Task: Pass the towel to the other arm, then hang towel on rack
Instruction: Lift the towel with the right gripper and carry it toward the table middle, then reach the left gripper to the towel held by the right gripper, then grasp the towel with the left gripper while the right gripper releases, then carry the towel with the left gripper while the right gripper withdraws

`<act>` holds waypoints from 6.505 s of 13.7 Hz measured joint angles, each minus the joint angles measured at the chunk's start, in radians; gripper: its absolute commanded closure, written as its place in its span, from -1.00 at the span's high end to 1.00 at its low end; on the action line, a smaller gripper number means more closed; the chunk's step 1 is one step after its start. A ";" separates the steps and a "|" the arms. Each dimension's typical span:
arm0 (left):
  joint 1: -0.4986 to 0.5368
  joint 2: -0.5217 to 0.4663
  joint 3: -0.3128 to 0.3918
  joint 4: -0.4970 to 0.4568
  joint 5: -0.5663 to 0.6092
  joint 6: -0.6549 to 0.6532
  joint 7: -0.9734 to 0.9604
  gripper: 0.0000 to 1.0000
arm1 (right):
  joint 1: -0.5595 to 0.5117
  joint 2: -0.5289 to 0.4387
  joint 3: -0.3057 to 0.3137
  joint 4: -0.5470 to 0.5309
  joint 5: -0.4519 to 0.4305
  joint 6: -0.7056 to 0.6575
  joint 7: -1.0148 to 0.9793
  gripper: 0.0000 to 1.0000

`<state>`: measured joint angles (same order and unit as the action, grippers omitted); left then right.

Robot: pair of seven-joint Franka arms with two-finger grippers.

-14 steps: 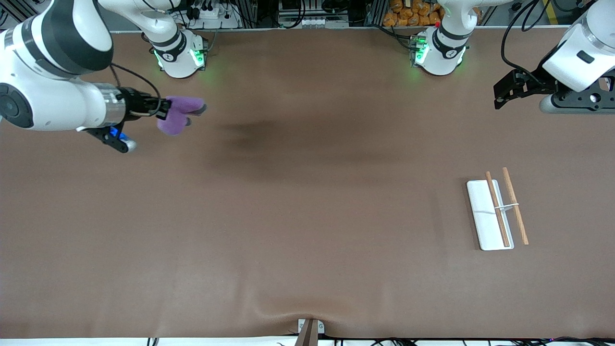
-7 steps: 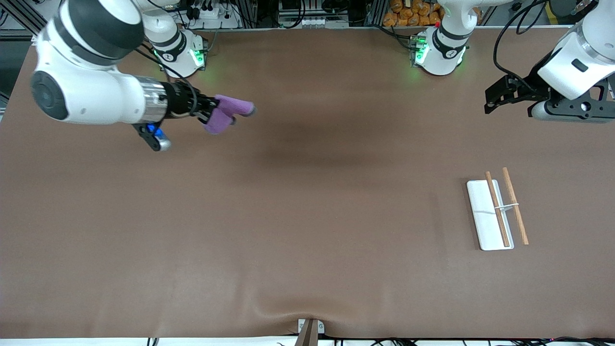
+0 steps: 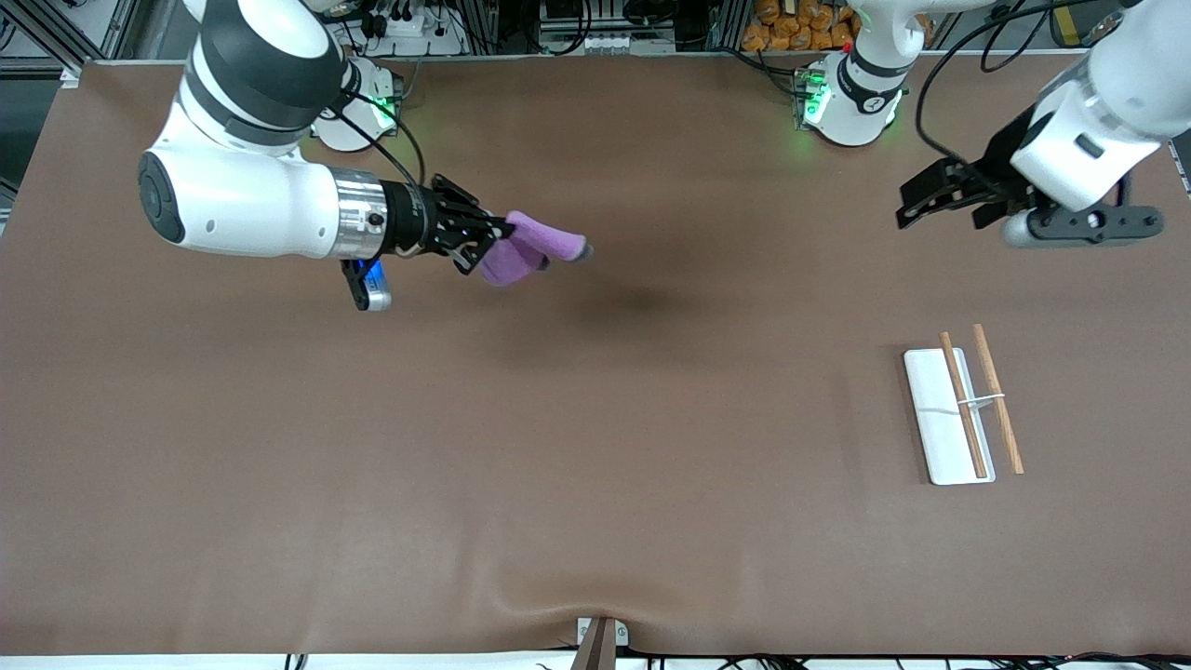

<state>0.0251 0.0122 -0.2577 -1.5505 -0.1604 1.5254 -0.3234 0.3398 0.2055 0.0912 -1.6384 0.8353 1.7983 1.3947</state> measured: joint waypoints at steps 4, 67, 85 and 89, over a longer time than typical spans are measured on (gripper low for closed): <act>-0.005 0.054 -0.082 -0.001 -0.001 0.060 -0.191 1.00 | 0.085 0.035 0.000 0.000 0.120 0.208 0.061 -1.00; 0.150 0.443 -0.094 -0.072 -0.639 0.070 -0.676 -1.00 | 0.232 0.165 -0.014 0.106 0.162 0.488 0.287 1.00; 0.296 0.457 -0.080 0.074 0.122 -0.041 0.011 -1.00 | -0.034 0.040 -0.036 0.193 -0.385 -0.430 -0.151 1.00; 0.322 0.475 -0.059 0.109 0.160 -0.041 0.154 -1.00 | -0.033 0.004 -0.029 0.193 -0.612 -0.526 -0.375 1.00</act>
<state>0.3474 0.4869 -0.3172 -1.4419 -0.0008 1.4843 -0.1692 0.3069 0.2099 0.0623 -1.4456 0.2229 1.2722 1.0196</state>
